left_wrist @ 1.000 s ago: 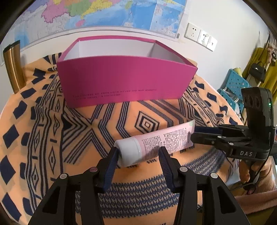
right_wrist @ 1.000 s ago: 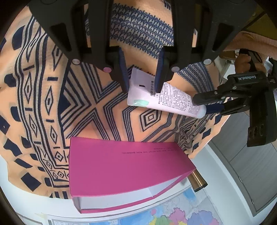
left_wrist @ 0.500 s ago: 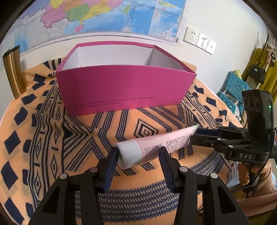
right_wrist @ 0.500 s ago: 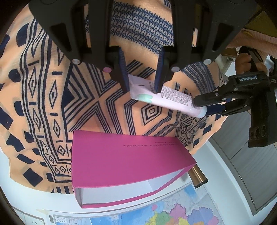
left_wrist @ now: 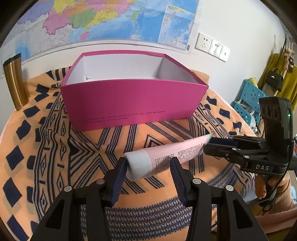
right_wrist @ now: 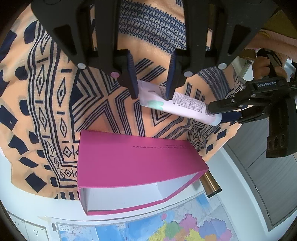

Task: Organize rigid objects
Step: 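Lift the lotion tube with the left gripper toward the magenta box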

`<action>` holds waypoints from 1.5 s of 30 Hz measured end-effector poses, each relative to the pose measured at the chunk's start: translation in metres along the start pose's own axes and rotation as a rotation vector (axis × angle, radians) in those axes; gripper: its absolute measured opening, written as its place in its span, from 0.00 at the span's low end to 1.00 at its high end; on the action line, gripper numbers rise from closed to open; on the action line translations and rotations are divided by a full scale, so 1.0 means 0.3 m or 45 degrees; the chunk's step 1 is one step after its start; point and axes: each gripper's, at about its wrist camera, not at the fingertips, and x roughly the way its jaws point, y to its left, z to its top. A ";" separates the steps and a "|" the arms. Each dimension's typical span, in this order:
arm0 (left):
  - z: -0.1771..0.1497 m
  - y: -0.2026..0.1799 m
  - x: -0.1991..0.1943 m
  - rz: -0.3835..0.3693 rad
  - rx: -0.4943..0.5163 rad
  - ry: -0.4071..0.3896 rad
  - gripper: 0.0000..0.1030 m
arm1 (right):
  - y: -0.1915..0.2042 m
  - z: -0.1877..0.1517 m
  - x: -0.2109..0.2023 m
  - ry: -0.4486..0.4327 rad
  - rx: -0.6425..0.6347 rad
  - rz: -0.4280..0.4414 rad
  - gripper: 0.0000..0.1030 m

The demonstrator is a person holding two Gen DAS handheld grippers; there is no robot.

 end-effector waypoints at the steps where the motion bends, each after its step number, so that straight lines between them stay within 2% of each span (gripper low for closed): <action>1: 0.002 0.001 -0.001 -0.004 -0.003 -0.003 0.47 | 0.000 0.001 -0.001 -0.002 -0.001 -0.001 0.32; 45: 0.080 -0.030 -0.033 0.000 0.033 -0.086 0.47 | 0.003 0.050 -0.042 -0.116 -0.051 -0.035 0.33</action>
